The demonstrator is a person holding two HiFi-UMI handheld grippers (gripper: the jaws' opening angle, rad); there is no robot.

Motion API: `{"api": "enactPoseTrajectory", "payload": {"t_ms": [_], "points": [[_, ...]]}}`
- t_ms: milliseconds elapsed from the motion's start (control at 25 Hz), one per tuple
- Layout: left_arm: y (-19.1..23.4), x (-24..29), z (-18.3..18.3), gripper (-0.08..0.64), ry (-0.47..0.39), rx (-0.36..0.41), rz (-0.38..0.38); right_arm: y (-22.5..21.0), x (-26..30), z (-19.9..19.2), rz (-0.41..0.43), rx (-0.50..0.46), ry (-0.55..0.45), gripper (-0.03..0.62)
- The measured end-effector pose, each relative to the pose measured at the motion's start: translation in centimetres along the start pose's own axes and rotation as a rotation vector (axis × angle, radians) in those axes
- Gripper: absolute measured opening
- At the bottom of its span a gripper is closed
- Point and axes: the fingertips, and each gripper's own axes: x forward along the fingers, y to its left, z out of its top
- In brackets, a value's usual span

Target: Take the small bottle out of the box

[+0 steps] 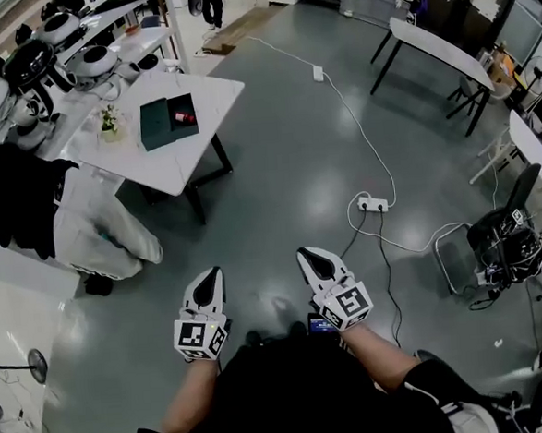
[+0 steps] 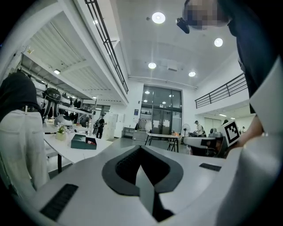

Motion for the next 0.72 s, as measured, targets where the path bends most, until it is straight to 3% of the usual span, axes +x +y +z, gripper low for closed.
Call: {"api": "enactPoseTrajectory", "payload": {"t_ms": [240,440,720], "points": [[-1.6,0.7,-0.9,0.012,-0.006,-0.115,-0.008,-1.3,-1.8,-1.0,-0.007,-0.006,0.032,0.038],[-5.0,1.9,-1.4,0.012,0.037,-0.016,-0.069,-3.0,-2.8,-1.4,0.002,-0.008,0.025,0.038],[-7.7,3.4,-1.9,0.012,0.044,-0.024,-0.062,-4.5,-5.3,-0.6,0.035,-0.046,-0.003,0.038]]}}
